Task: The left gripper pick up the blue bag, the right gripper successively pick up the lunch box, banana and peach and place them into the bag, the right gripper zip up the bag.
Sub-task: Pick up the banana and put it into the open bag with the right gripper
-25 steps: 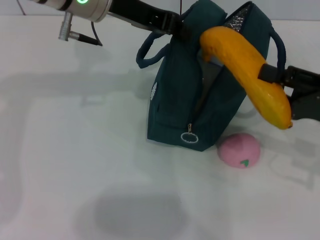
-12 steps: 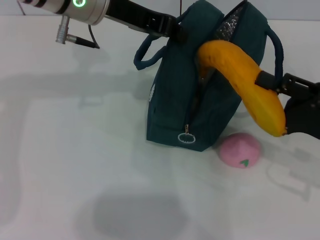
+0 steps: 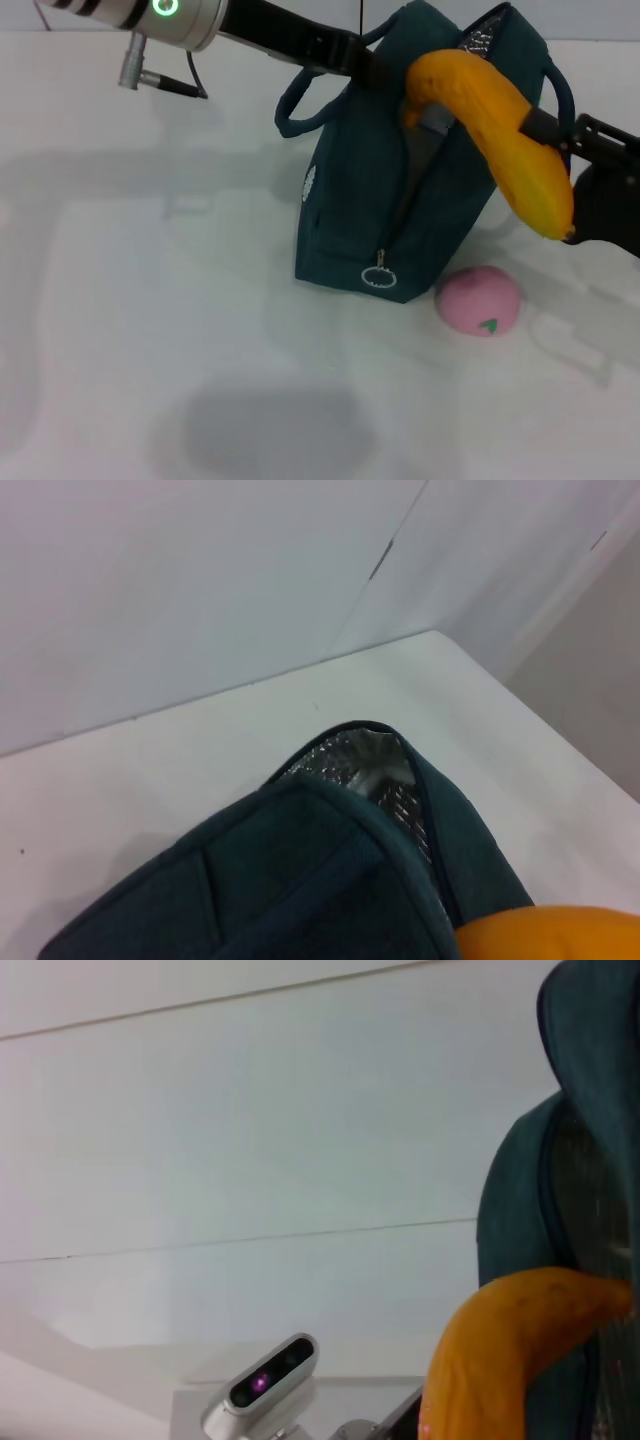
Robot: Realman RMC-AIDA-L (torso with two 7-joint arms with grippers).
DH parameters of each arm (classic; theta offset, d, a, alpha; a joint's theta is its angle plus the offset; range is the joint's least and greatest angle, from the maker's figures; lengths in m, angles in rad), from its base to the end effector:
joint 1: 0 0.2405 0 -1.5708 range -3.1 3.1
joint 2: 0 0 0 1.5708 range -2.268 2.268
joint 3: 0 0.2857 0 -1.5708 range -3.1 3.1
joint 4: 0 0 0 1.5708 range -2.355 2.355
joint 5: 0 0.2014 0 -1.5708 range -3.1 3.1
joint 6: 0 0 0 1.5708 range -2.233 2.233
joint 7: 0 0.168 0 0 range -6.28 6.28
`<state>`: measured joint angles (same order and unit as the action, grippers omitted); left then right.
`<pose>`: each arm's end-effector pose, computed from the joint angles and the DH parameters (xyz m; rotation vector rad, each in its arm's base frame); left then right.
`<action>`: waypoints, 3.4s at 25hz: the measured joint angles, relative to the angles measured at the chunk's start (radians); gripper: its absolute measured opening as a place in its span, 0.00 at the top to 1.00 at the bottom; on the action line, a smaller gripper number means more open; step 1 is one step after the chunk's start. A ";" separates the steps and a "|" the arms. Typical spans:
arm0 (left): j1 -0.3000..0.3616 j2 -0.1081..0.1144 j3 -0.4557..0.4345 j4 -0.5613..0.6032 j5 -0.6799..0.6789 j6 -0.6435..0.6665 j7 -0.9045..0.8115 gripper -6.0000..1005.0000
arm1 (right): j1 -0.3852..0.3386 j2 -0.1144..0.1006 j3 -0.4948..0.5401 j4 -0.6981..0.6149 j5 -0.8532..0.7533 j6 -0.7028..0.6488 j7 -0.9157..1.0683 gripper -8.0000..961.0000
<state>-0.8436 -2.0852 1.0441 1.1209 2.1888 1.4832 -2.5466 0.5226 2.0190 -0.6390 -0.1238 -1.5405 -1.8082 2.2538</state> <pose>-0.1071 0.4217 -0.0252 -2.7204 -1.1279 -0.3197 0.2462 0.3102 -0.0224 1.5549 -1.7972 -1.4297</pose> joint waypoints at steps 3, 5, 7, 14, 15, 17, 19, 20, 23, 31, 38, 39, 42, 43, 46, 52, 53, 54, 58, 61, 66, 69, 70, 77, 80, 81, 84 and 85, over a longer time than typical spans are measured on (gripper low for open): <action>0.004 0.000 0.009 0.009 -0.002 0.001 0.000 0.90 | 0.009 0.000 -0.007 0.002 -0.003 0.013 0.004 0.53; 0.007 0.000 0.015 0.011 -0.006 0.001 0.000 0.90 | 0.009 0.000 -0.011 0.002 -0.007 0.018 0.004 0.52; 0.012 0.000 0.016 0.014 -0.009 0.002 0.000 0.90 | 0.008 -0.001 -0.020 0.002 -0.009 0.026 0.004 0.52; 0.029 0.001 0.016 0.029 -0.012 0.007 0.000 0.90 | -0.002 -0.002 -0.028 0.005 -0.003 0.032 0.004 0.50; 0.029 0.001 0.016 0.029 -0.012 0.010 0.000 0.90 | -0.002 -0.001 -0.025 0.005 0.005 0.030 0.005 0.50; 0.029 0.000 0.016 0.031 -0.012 0.014 0.000 0.90 | 0.002 0.001 -0.023 0.006 0.019 0.023 0.005 0.49; 0.029 0.000 0.016 0.032 -0.013 0.015 0.000 0.90 | 0.009 0.001 -0.026 0.004 0.030 0.012 0.005 0.49; 0.029 0.000 0.017 0.033 -0.013 0.016 -0.001 0.90 | 0.011 0.001 -0.029 0.003 0.032 0.008 0.005 0.48; 0.031 -0.001 0.017 0.037 -0.014 0.017 -0.003 0.90 | 0.009 -0.002 -0.034 -0.005 0.029 0.008 -0.001 0.47; 0.041 -0.001 0.017 0.037 -0.014 0.024 -0.005 0.90 | -0.005 -0.006 -0.053 -0.027 0.014 0.018 -0.033 0.45; 0.045 -0.001 0.017 0.037 -0.033 0.028 -0.003 0.90 | 0.002 -0.001 -0.051 -0.033 0.021 0.010 -0.033 0.43; 0.046 -0.001 0.017 0.037 -0.036 0.028 -0.002 0.90 | 0.003 -0.001 -0.053 -0.033 0.021 0.010 -0.034 0.43; 0.051 -0.001 0.017 0.038 -0.040 0.031 0.000 0.90 | -0.002 -0.001 -0.058 -0.033 0.019 0.011 -0.035 0.41; 0.054 -0.001 0.018 0.038 -0.040 0.032 0.000 0.90 | -0.003 -0.002 -0.057 -0.033 0.021 0.008 -0.034 0.41; 0.065 -0.001 0.017 0.042 -0.040 0.036 0.000 0.90 | 0.007 0.000 -0.052 -0.031 0.025 -0.004 -0.029 0.40; 0.068 0.001 0.017 0.053 -0.063 0.041 0.000 0.90 | 0.015 -0.002 -0.046 -0.028 0.044 -0.049 -0.020 0.40; 0.070 0.002 0.017 0.053 -0.071 0.043 0.000 0.90 | 0.014 -0.002 -0.045 -0.030 0.049 -0.051 -0.020 0.40; 0.071 0.003 0.017 0.054 -0.077 0.047 0.000 0.90 | 0.014 -0.003 -0.044 -0.031 0.053 -0.052 -0.019 0.40; 0.072 0.004 0.017 0.055 -0.077 0.052 -0.005 0.90 | 0.012 -0.005 -0.041 -0.031 0.054 -0.052 -0.009 0.40; 0.073 0.004 0.017 0.060 -0.077 0.053 -0.006 0.90 | 0.004 -0.006 -0.041 -0.027 0.054 -0.032 -0.008 0.40; 0.078 0.004 0.016 0.074 -0.078 0.053 -0.007 0.90 | 0.005 -0.004 -0.062 -0.023 0.043 -0.024 -0.002 0.40; 0.079 0.003 0.017 0.074 -0.079 0.053 -0.007 0.90 | 0.009 -0.003 -0.072 -0.023 0.043 -0.024 0.010 0.40; 0.080 0.002 0.017 0.074 -0.079 0.053 -0.007 0.90 | 0.010 -0.003 -0.072 -0.023 0.043 -0.025 0.015 0.40; 0.087 0.002 0.017 0.074 -0.079 0.053 -0.008 0.90 | 0.029 -0.003 -0.086 -0.028 0.045 -0.044 0.033 0.40; 0.098 0.002 0.015 0.074 -0.079 0.053 -0.008 0.90 | 0.023 -0.008 -0.078 -0.037 0.050 -0.030 0.033 0.40; 0.100 0.002 0.013 0.074 -0.079 0.053 -0.008 0.90 | 0.022 -0.009 -0.077 -0.042 0.051 -0.027 0.033 0.41; 0.104 0.002 0.012 0.076 -0.079 0.052 -0.006 0.90 | 0.015 -0.013 -0.076 -0.067 0.053 -0.025 0.033 0.41; 0.104 0.002 0.011 0.076 -0.078 0.052 -0.005 0.90 | 0.014 -0.014 -0.076 -0.084 0.053 -0.030 0.032 0.41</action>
<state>-0.7395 -2.0832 1.0556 1.1964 2.1106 1.5353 -2.5514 0.5362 2.0048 -0.7153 -0.2074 -1.4876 -1.8383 2.2856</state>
